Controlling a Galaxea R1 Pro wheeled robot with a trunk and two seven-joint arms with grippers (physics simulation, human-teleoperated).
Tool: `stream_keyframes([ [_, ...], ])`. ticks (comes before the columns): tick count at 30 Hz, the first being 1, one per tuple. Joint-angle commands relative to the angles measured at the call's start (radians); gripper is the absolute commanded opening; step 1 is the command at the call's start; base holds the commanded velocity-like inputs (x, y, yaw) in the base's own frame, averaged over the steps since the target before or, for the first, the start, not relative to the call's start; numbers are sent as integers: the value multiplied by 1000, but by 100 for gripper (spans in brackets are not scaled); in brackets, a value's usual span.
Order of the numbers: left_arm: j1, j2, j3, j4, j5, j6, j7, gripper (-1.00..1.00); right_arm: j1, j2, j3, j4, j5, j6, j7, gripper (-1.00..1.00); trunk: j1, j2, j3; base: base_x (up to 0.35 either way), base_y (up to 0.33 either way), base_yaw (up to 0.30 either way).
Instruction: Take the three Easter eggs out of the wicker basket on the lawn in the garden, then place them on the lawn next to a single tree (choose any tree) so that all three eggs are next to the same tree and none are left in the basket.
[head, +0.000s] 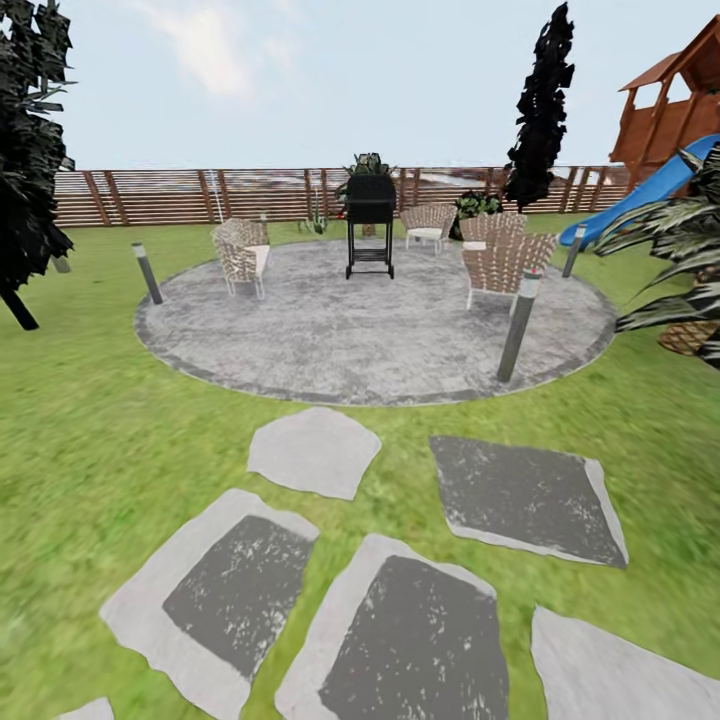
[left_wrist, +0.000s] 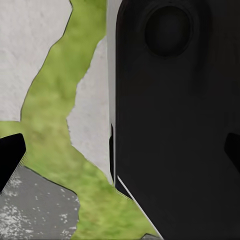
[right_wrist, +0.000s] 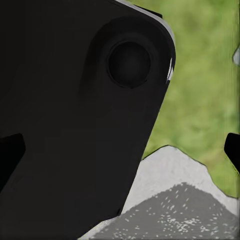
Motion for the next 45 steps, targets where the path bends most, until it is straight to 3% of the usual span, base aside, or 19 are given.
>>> stream_keyframes([
  [1, 1, 0, 1, -2, 1, -1, 0, 100, -1, 1, -1, 0, 8, -3, -1, 100, 1, 0, -1, 339, 0, 0],
  [20, 1, -1, 1, -2, 1, -1, 0, 100, -1, 0, -3, -27, 5, -12, 6, 100, 1, 0, -1, 339, 0, 0],
  [30, 1, -1, 1, -2, 1, -1, 0, 100, -1, 2, 2, -27, 10, -11, -1, 100, 1, 0, 0, 339, 0, 203],
  [45, 1, 0, 1, -2, 1, -1, 0, 100, -1, 5, -2, -26, 6, -11, 8, 100, 1, 0, 0, 339, 0, 8],
])
